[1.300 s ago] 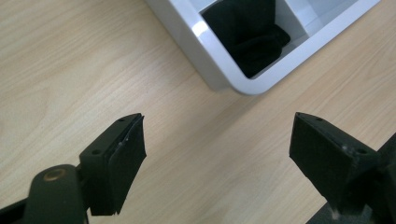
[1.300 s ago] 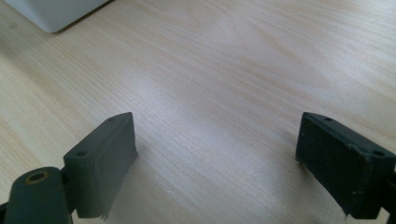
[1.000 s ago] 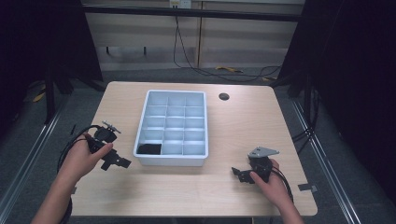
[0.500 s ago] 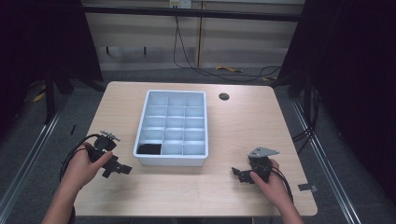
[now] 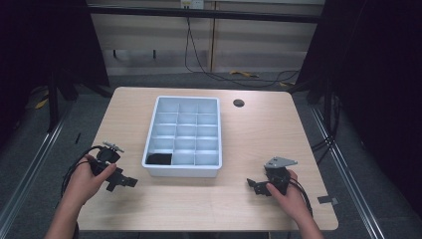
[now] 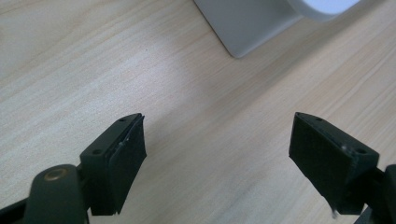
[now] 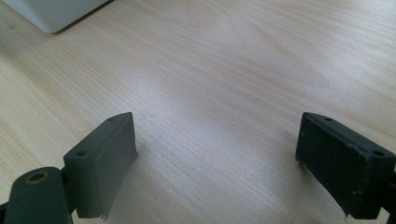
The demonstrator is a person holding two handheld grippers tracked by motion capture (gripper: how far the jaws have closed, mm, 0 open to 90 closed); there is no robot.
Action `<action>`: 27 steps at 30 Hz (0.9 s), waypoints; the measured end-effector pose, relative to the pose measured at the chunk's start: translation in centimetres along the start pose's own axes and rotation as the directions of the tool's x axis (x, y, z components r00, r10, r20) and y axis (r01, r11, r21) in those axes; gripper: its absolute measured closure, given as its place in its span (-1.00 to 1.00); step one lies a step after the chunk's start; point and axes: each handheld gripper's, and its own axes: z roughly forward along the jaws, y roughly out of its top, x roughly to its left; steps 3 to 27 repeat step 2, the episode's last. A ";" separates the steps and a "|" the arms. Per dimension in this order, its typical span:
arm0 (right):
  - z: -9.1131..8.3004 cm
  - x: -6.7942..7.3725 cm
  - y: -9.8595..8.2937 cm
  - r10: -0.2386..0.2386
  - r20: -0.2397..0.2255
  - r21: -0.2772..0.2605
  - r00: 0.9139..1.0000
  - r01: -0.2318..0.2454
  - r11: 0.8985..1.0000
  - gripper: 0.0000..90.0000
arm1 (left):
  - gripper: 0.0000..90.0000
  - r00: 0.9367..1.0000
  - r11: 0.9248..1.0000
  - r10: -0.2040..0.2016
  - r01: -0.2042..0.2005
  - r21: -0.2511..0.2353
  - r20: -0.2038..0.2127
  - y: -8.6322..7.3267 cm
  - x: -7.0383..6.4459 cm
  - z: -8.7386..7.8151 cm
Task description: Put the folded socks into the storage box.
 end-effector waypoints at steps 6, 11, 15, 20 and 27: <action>0.0 0.0 0.0 0.000 0.000 0.000 1.000 0.000 1.000 -0.74 | -0.59 1.000 1.000 -0.003 0.003 -0.009 0.001 0.0 0.0 0.0; 0.0 0.0 0.0 0.000 0.000 0.000 1.000 0.000 1.000 -0.74 | -0.59 1.000 1.000 -0.003 0.003 -0.009 0.001 0.0 0.0 0.0; 0.0 0.0 0.0 0.000 0.000 0.000 1.000 0.000 1.000 -0.74 | -0.59 1.000 1.000 -0.003 0.003 -0.009 0.001 0.0 0.0 0.0; 0.0 0.0 0.0 0.000 0.000 0.000 1.000 0.000 1.000 -0.74 | -0.59 1.000 1.000 -0.003 0.003 -0.009 0.001 0.0 0.0 0.0; 0.0 0.0 0.0 0.000 0.000 0.000 1.000 0.000 1.000 -0.74 | -0.59 1.000 1.000 -0.003 0.003 -0.009 0.001 0.0 0.0 0.0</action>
